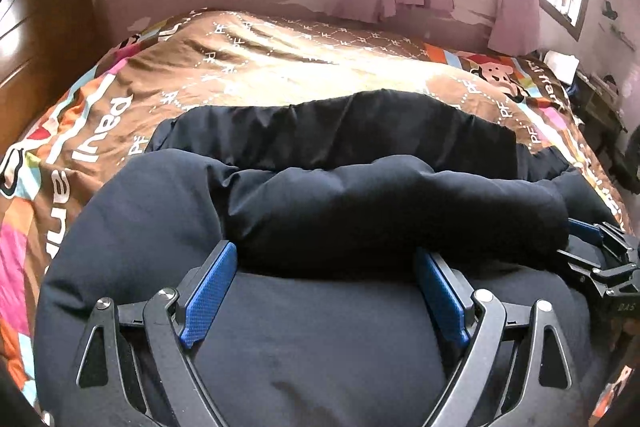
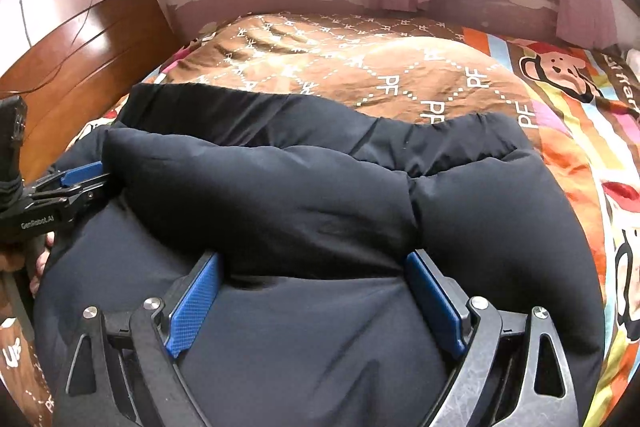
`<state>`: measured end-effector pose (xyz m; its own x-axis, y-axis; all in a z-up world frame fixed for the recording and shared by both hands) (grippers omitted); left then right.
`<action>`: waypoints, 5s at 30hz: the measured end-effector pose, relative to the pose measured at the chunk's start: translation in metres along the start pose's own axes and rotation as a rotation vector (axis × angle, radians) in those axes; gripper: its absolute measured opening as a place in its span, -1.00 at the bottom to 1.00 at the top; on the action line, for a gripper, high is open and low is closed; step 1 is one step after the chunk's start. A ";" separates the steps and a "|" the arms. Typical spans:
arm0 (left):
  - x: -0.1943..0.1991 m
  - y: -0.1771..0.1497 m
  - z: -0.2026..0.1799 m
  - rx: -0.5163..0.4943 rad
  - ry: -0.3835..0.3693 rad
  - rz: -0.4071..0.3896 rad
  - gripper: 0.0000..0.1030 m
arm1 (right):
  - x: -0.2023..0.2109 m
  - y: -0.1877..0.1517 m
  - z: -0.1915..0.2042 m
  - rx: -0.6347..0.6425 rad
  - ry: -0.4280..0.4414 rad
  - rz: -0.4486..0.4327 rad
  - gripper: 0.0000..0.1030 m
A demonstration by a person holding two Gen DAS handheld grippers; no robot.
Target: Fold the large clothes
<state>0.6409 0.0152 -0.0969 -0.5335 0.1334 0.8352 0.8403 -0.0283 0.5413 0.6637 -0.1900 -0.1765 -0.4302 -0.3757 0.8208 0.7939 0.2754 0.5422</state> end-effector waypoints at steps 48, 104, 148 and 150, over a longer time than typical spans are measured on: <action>0.052 -0.074 0.117 0.183 -0.305 0.233 0.70 | 0.049 -0.080 -0.126 -0.348 0.240 0.036 0.84; 0.079 -0.104 0.089 0.184 -0.415 0.193 -0.20 | 0.039 -0.093 -0.084 -0.402 0.388 0.167 0.15; 0.116 -0.098 0.174 0.234 -0.089 0.025 0.00 | 0.032 0.022 0.046 -0.212 0.305 -0.059 -0.47; 0.112 -0.102 0.178 0.264 -0.071 0.037 0.23 | 0.027 0.018 0.043 -0.228 0.279 -0.041 -0.35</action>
<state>0.5122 0.2097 -0.0756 -0.5021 0.2061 0.8399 0.8598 0.2235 0.4592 0.6480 -0.1575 -0.1375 -0.3550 -0.6177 0.7017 0.8675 0.0621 0.4936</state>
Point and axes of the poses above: each gripper's, at about its wrist camera, not at the fingertips, and x roughly against the way its jaws point, z to its left, y to its top, the point moved 9 cm from there along -x, roughly the way its jaws point, and after that the axes turned 11 degrees about z, right-handed, at the moved point
